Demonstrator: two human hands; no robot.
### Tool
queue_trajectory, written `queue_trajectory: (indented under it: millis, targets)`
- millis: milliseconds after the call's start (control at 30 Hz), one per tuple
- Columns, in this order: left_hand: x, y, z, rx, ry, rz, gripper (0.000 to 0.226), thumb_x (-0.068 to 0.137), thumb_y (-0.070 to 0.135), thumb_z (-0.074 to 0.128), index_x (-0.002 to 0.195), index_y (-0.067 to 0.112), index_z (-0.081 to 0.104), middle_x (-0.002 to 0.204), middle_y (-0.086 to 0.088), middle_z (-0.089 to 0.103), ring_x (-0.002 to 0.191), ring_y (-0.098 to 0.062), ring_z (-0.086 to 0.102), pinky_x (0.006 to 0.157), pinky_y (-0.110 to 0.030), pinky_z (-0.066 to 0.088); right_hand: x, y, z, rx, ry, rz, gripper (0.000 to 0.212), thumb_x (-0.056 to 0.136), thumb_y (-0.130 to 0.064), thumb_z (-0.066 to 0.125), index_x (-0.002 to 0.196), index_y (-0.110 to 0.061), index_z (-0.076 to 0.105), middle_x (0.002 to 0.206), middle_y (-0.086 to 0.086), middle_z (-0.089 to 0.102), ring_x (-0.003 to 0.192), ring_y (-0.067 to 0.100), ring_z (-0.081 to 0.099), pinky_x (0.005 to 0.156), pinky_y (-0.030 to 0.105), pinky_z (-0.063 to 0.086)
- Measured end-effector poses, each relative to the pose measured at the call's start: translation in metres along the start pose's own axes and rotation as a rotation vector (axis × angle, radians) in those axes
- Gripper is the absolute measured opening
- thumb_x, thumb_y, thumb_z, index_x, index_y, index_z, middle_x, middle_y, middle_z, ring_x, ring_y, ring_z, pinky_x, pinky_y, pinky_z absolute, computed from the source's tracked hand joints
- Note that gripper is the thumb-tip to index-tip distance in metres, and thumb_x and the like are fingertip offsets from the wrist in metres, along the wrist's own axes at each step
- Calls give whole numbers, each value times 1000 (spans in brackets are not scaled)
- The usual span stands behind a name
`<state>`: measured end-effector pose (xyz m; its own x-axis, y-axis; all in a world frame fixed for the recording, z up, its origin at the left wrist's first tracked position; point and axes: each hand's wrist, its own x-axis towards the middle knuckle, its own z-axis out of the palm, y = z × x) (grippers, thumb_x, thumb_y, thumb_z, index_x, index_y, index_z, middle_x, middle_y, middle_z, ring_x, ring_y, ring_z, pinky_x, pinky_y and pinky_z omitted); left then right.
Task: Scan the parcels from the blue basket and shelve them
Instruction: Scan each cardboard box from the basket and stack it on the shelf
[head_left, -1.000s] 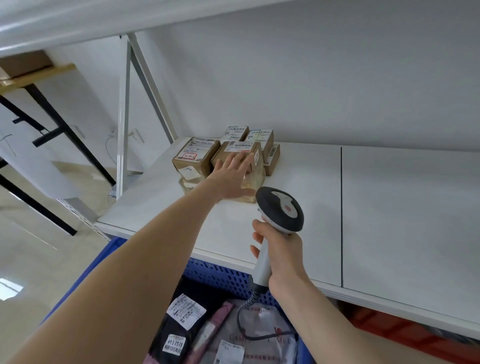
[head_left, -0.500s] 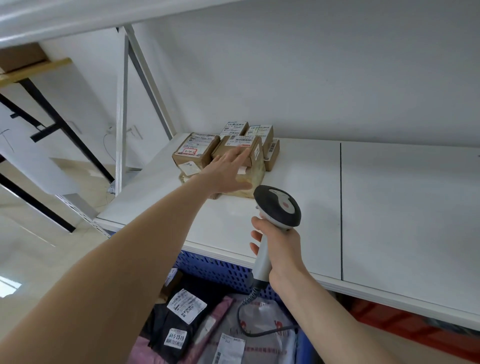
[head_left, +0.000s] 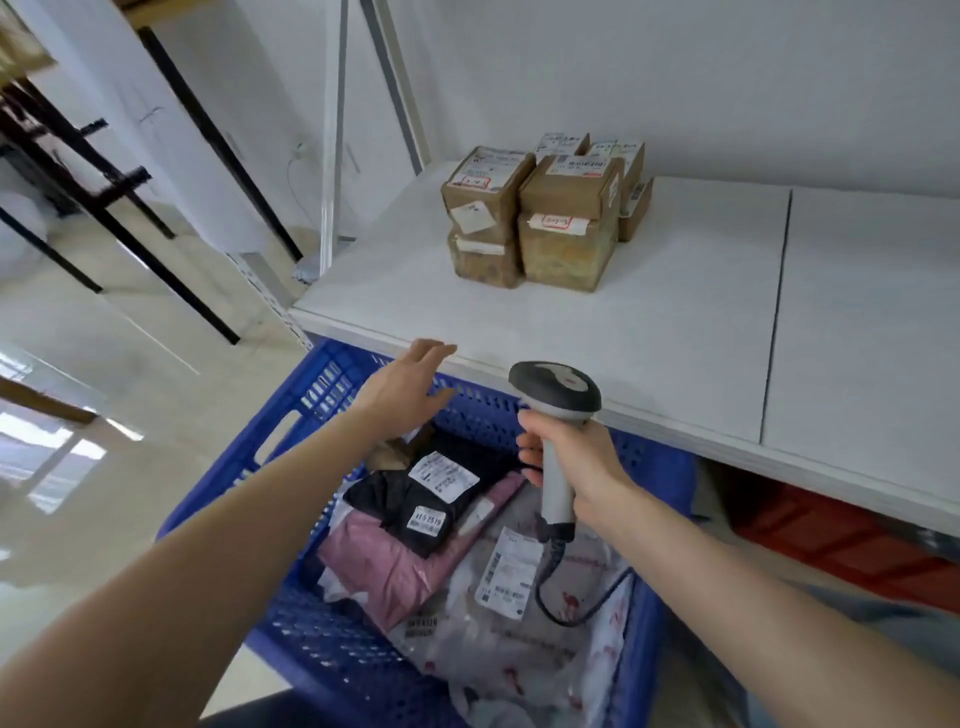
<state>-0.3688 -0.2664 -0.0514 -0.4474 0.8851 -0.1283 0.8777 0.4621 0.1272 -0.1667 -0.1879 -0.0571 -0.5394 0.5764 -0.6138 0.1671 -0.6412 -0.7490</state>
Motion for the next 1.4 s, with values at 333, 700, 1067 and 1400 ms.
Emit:
queue_trajectory:
  millis: [333, 700, 1067, 1400]
  targets:
    - [-49, -81, 136, -81, -358, -377, 65, 86, 34, 63, 142, 14, 37, 138, -15, 36, 120, -35, 50, 95, -42, 46, 50, 88, 37, -63, 78, 207, 15, 83, -14, 73, 84, -2, 65, 65, 7, 63, 48, 12, 56, 46, 20, 47]
    - [31, -145, 192, 69, -278, -502, 93, 85, 8, 65, 154, 18, 4, 157, -6, 16, 141, -31, 25, 98, -48, 44, 121, 154, 39, -136, 118, 313, 15, 85, -17, 71, 85, -2, 69, 68, 7, 65, 52, 12, 57, 49, 20, 46]
    - [53, -157, 194, 525, -375, -263, 38, 92, 6, 52, 128, 16, 51, 125, -5, 51, 110, -29, 58, 67, -36, 48, 128, 167, 28, -96, 103, 314, 14, 83, -16, 72, 74, -6, 69, 69, 8, 67, 57, 17, 58, 60, 28, 47]
    - [-39, -62, 79, -143, 125, 105, 54, 78, 10, 66, 129, 21, 54, 130, -4, 54, 92, -36, 66, 70, -45, 55, 42, 71, 40, 82, 128, 182, 22, 84, -21, 74, 93, -4, 63, 79, 11, 66, 60, 22, 62, 56, 29, 52]
